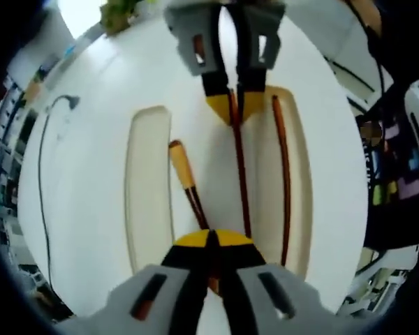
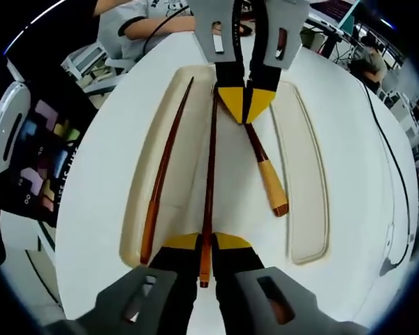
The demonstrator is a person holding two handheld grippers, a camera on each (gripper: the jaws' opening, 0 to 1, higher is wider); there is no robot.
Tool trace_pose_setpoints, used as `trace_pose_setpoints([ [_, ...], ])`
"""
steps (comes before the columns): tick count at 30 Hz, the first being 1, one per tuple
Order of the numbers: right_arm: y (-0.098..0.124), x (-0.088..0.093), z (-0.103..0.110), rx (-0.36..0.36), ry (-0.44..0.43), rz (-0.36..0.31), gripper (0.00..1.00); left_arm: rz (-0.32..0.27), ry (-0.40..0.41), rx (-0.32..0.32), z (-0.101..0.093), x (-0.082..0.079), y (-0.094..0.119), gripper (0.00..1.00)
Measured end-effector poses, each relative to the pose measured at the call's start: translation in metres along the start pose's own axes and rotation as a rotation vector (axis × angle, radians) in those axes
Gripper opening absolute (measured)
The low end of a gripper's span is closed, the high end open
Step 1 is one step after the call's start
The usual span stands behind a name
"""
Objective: Arrange the utensils inside the cutlery case until each visible utensil rests in its matching compartment.
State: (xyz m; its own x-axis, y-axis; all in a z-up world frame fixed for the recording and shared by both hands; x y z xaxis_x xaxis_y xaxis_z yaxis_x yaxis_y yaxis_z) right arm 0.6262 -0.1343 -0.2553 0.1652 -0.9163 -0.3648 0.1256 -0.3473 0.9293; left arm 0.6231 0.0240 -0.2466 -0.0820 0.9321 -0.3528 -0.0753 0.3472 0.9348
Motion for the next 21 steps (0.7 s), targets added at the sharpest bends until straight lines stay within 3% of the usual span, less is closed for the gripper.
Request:
trace_pose_setpoints([
  [3, 0.0, 0.003, 0.001, -0.003, -0.004, 0.002, 0.04, 0.009, -0.062, -0.006, 0.005, 0.002, 0.001, 0.01],
  [11, 0.003, 0.016, 0.0, -0.011, -0.165, -0.062, 0.04, -0.022, -0.161, 0.005, 0.012, -0.002, -0.001, 0.01],
  [14, 0.003, 0.021, 0.0, -0.012, -0.252, -0.116, 0.04, -0.021, -0.255, -0.003, 0.014, -0.003, -0.003, 0.01],
  [17, 0.005, 0.028, -0.001, 0.005, -0.271, -0.101, 0.04, 0.042, -0.263, 0.01, 0.013, 0.003, -0.008, 0.01],
  [18, 0.006, 0.029, -0.001, 0.015, -0.269, -0.092, 0.04, 0.023, -0.282, 0.011, 0.013, 0.001, -0.008, 0.01],
  [21, 0.006, 0.031, 0.001, 0.022, -0.274, -0.085, 0.04, 0.016, -0.229, -0.001, 0.016, 0.002, -0.006, 0.01],
])
Point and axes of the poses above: the point that each gripper's makers call its tool centre point, and the gripper's own axes: y roughly backward along the fingers, z roughly to its left, x roughly out of its underside, the point moved 9 cm from there along y, roughly backward along the fingers, and after that the axes turned 3 degrees about -z, right-handed, at the moved point
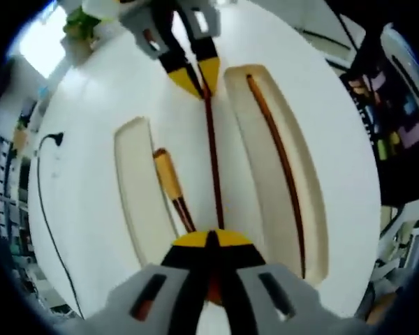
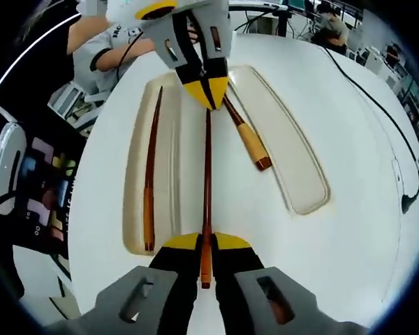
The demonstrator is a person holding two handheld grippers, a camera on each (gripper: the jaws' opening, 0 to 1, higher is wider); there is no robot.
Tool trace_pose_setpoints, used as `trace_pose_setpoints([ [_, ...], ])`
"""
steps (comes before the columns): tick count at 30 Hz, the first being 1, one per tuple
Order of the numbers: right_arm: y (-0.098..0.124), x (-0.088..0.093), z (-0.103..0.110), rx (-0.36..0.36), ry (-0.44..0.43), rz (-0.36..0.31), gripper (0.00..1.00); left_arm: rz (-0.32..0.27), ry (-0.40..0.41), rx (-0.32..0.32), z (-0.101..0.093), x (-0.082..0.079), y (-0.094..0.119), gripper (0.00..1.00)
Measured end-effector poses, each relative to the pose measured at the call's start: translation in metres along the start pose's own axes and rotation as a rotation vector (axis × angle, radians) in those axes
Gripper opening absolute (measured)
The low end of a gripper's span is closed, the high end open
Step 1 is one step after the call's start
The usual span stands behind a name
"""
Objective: Arrange the utensils inside the cutlery case until each visible utensil rests in its matching compartment.
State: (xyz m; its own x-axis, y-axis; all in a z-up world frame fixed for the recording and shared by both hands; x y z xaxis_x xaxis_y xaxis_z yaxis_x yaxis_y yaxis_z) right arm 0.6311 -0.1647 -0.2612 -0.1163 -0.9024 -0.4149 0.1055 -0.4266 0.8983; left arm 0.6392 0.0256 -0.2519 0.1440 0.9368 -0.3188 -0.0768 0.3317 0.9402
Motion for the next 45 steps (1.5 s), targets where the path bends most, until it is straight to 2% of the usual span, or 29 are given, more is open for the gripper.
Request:
trace_pose_setpoints([
  [4, -0.001, -0.001, 0.001, 0.007, -0.008, 0.012, 0.04, -0.004, 0.007, -0.015, 0.001, 0.001, 0.0, 0.01],
  [8, -0.002, -0.003, 0.003, 0.017, -0.003, 0.028, 0.04, -0.075, 0.078, -0.037, 0.001, -0.006, 0.009, 0.05],
  [13, -0.001, -0.004, 0.005, 0.037, 0.002, 0.042, 0.04, -0.089, 0.086, -0.028, -0.005, -0.009, 0.015, 0.07],
  [18, -0.001, -0.006, 0.004, 0.045, -0.063, 0.061, 0.04, -0.066, 0.135, -0.001, -0.013, -0.009, 0.014, 0.1],
  [21, -0.001, -0.007, 0.006, 0.051, 0.012, 0.08, 0.05, -0.068, 0.142, 0.007, -0.018, -0.009, 0.014, 0.1],
  [25, -0.002, -0.009, 0.007, 0.069, -0.018, 0.102, 0.05, -0.061, 0.141, 0.023, -0.022, -0.009, 0.013, 0.11],
  [29, -0.001, -0.01, 0.008, 0.074, 0.105, 0.124, 0.05, -0.039, 0.141, 0.009, -0.021, -0.01, 0.009, 0.11],
  [33, -0.001, -0.012, 0.007, 0.082, 0.035, 0.137, 0.05, -0.044, 0.164, 0.021, -0.021, -0.011, 0.004, 0.11],
  [35, -0.001, -0.012, 0.008, 0.078, 0.063, 0.145, 0.05, -0.019, 0.153, 0.03, -0.022, -0.009, 0.0, 0.11],
  [36, -0.001, -0.012, 0.008, 0.076, 0.076, 0.15, 0.05, -0.032, 0.12, 0.019, -0.019, -0.01, -0.001, 0.1],
  [40, -0.001, -0.013, 0.007, 0.074, 0.087, 0.16, 0.05, -0.031, 0.192, 0.037, -0.016, -0.01, -0.001, 0.08],
  [41, -0.001, -0.013, 0.007, 0.071, 0.088, 0.161, 0.05, 0.001, 0.221, 0.052, -0.017, -0.008, -0.003, 0.07],
  [42, -0.001, -0.013, 0.007, 0.068, 0.089, 0.161, 0.05, -0.024, 0.178, 0.056, -0.014, -0.01, -0.007, 0.07],
  [43, -0.001, -0.013, 0.006, 0.066, 0.084, 0.159, 0.05, 0.001, 0.242, 0.038, -0.014, -0.01, -0.011, 0.06],
  [44, -0.001, -0.014, 0.006, 0.065, 0.077, 0.16, 0.05, -0.006, 0.271, 0.036, -0.013, -0.012, -0.009, 0.05],
  [45, -0.001, -0.014, 0.006, 0.062, 0.086, 0.161, 0.05, -0.008, 0.254, 0.037, -0.012, -0.012, -0.006, 0.04],
])
Point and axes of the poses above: the point that each gripper's makers call its tool centre point, and the gripper's own axes: y roughly backward along the fingers, z roughly to its left, x roughly out of its underside, the point moved 9 cm from there along y, roughly backward along the fingers, and after that the axes turned 3 degrees about -z, right-handed, at the moved point
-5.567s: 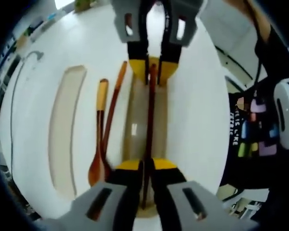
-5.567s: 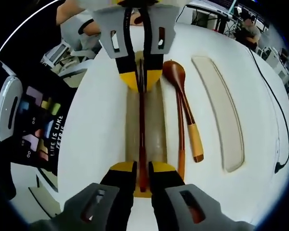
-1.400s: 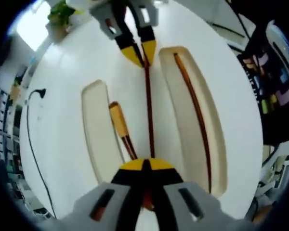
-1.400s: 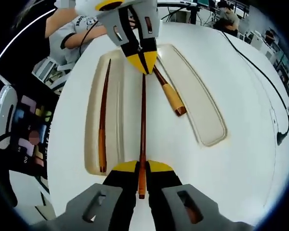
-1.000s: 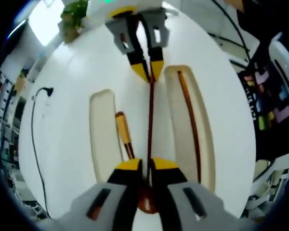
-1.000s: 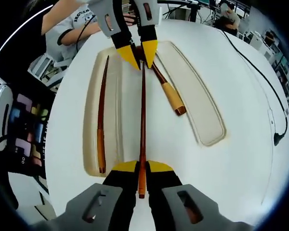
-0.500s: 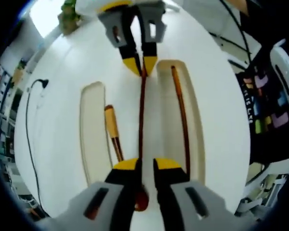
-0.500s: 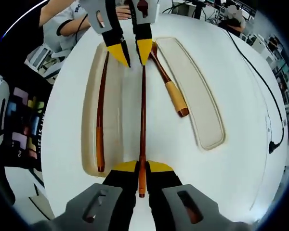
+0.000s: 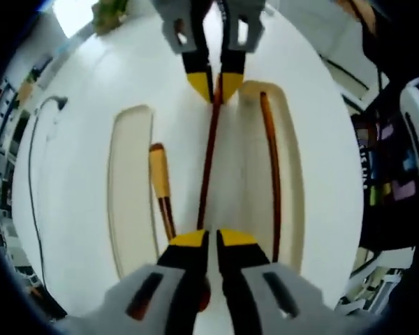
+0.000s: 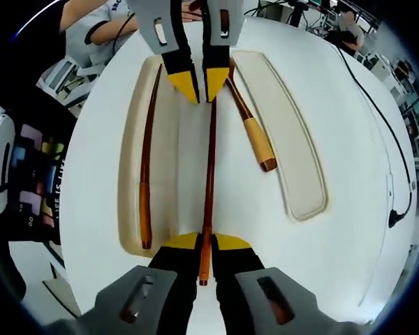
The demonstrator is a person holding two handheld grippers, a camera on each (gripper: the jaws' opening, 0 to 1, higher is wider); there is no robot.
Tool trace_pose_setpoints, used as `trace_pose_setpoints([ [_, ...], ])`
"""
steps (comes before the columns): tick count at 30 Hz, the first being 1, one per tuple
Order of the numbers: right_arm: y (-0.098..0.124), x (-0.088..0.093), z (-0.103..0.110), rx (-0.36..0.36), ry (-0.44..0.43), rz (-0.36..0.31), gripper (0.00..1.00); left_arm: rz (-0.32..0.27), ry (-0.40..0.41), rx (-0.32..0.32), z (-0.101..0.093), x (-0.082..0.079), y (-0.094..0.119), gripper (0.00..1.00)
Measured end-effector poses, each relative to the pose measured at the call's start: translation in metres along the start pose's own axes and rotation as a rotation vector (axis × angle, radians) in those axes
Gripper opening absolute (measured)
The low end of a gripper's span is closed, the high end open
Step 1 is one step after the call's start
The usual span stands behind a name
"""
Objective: Arrange the utensils inside the cutlery case until each visible utensil rests in its matching compartment.
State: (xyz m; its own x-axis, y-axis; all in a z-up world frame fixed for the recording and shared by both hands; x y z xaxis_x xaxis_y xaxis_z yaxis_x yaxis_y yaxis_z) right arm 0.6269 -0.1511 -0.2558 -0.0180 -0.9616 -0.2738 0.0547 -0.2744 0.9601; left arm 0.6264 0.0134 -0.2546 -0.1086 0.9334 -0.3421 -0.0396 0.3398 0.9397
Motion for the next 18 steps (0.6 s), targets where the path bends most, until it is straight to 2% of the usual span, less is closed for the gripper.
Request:
trace_pose_setpoints([
  [1, 0.0, 0.0, 0.0, -0.003, 0.019, -0.001, 0.05, -0.003, -0.001, -0.004, -0.001, 0.0, 0.001, 0.04],
  [3, 0.0, -0.001, 0.0, -0.006, 0.021, 0.006, 0.05, -0.025, -0.051, 0.005, -0.018, 0.01, 0.004, 0.05],
  [4, -0.001, -0.003, 0.0, -0.007, 0.02, 0.013, 0.05, -0.027, -0.056, 0.016, -0.008, 0.008, 0.005, 0.05],
  [10, -0.003, -0.012, -0.002, -0.028, 0.028, 0.107, 0.05, -0.024, -0.082, -0.015, -0.008, 0.01, 0.006, 0.07],
  [15, -0.002, -0.012, -0.003, -0.042, 0.037, 0.129, 0.05, -0.057, -0.083, -0.011, -0.004, 0.01, 0.011, 0.07],
  [17, -0.002, -0.01, -0.005, -0.055, 0.025, 0.125, 0.05, -0.102, -0.07, 0.0, -0.001, 0.009, 0.009, 0.08],
  [18, -0.001, -0.009, -0.006, -0.06, 0.021, 0.118, 0.05, -0.085, -0.053, 0.019, 0.0, 0.011, 0.006, 0.08],
])
Point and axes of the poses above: the point that each gripper's makers call its tool centre point, and the gripper's own axes: y roughly backward along the fingers, z roughly to its left, x roughly out of its underside, the point moved 9 cm from there along y, roughly backward along the fingers, and after that the axes turned 3 degrees about -z, right-handed, at the moved point
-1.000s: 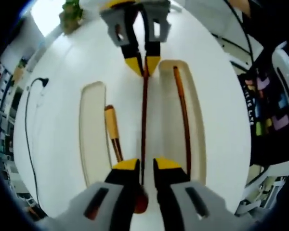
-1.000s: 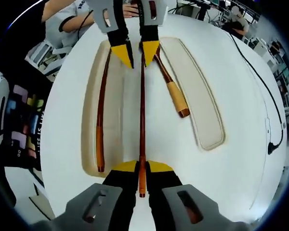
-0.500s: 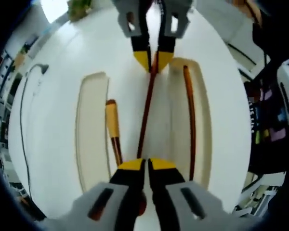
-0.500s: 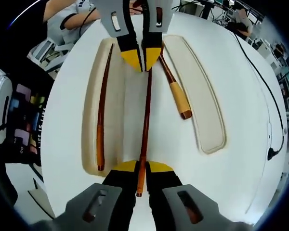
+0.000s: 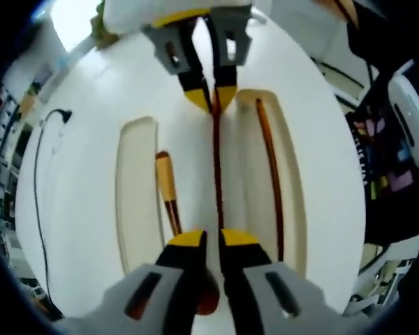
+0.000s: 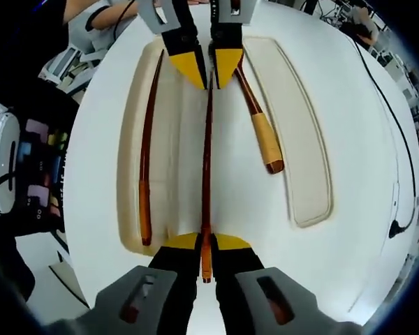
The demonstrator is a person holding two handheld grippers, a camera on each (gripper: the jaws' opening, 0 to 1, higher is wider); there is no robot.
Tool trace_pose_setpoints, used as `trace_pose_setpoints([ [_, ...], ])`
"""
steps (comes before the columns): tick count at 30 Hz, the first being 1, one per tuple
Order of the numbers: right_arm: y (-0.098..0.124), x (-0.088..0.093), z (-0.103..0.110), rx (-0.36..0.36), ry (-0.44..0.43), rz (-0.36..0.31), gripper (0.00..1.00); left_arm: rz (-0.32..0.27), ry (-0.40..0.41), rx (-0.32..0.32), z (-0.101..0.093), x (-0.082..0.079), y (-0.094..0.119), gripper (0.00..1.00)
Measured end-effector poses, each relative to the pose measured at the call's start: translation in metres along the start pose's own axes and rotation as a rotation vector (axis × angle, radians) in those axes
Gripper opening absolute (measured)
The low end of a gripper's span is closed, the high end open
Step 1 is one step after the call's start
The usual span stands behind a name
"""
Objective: Arrange the utensils inside the cutlery case until each visible utensil rests in its matching compartment.
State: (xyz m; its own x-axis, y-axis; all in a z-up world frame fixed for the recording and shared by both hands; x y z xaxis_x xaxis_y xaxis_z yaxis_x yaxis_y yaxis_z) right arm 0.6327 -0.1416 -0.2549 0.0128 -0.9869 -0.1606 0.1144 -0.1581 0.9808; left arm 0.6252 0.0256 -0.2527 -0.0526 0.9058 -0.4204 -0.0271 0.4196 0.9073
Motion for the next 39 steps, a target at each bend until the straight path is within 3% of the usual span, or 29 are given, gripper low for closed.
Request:
trace_pose_setpoints([
  [1, 0.0, 0.001, -0.001, -0.005, -0.007, -0.006, 0.05, 0.014, 0.005, 0.005, 0.001, 0.002, -0.003, 0.09],
  [2, 0.0, 0.002, -0.001, -0.008, -0.015, -0.013, 0.05, -0.027, -0.023, 0.003, 0.002, -0.002, -0.002, 0.08],
  [4, 0.0, 0.003, -0.002, -0.013, -0.036, -0.022, 0.05, -0.004, 0.024, 0.026, 0.0, 0.0, -0.002, 0.1],
  [5, 0.0, 0.003, -0.001, -0.015, -0.036, -0.024, 0.05, -0.019, 0.023, 0.025, 0.001, 0.0, -0.002, 0.11],
  [10, 0.0, 0.003, 0.001, -0.012, 0.018, -0.026, 0.05, -0.011, 0.065, -0.01, 0.004, -0.002, -0.002, 0.04],
  [12, 0.0, 0.004, 0.003, 0.003, 0.061, -0.032, 0.05, 0.003, 0.028, -0.023, 0.002, -0.003, -0.002, 0.04],
  [19, 0.001, 0.011, 0.004, 0.031, 0.041, -0.106, 0.05, 0.07, 0.001, -0.074, -0.005, -0.01, -0.004, 0.04],
  [21, 0.0, 0.012, 0.005, 0.054, -0.054, -0.128, 0.05, 0.08, 0.004, -0.086, -0.006, -0.011, -0.004, 0.04],
  [23, 0.0, 0.013, 0.004, 0.055, -0.086, -0.148, 0.05, 0.083, 0.021, -0.094, -0.006, -0.01, -0.004, 0.04],
  [25, 0.0, 0.014, 0.005, 0.064, -0.038, -0.165, 0.04, 0.073, 0.032, -0.097, -0.006, -0.009, -0.004, 0.04],
  [29, 0.0, 0.012, 0.007, 0.076, -0.037, -0.158, 0.04, 0.028, 0.055, -0.082, -0.003, -0.004, -0.002, 0.03],
  [33, 0.0, 0.01, 0.007, 0.085, -0.085, -0.144, 0.04, -0.011, 0.108, -0.038, 0.002, -0.001, -0.002, 0.03],
  [39, 0.0, 0.007, 0.009, 0.073, -0.094, -0.113, 0.04, -0.023, 0.106, -0.016, 0.0, 0.0, -0.003, 0.03],
])
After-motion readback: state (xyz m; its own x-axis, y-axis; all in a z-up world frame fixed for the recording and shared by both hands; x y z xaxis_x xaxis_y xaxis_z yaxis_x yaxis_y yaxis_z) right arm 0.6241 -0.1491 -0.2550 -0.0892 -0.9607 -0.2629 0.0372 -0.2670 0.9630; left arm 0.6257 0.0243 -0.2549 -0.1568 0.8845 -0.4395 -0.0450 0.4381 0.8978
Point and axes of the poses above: the point that each gripper's makers call its tool centre point, and the gripper's own axes: y roughly backward along the fingers, z roughly to its left, x roughly out of its underside, the point moved 9 cm from there along y, roughly backward along the fingers, and after that the axes turned 3 degrees about -z, right-handed, at the moved point
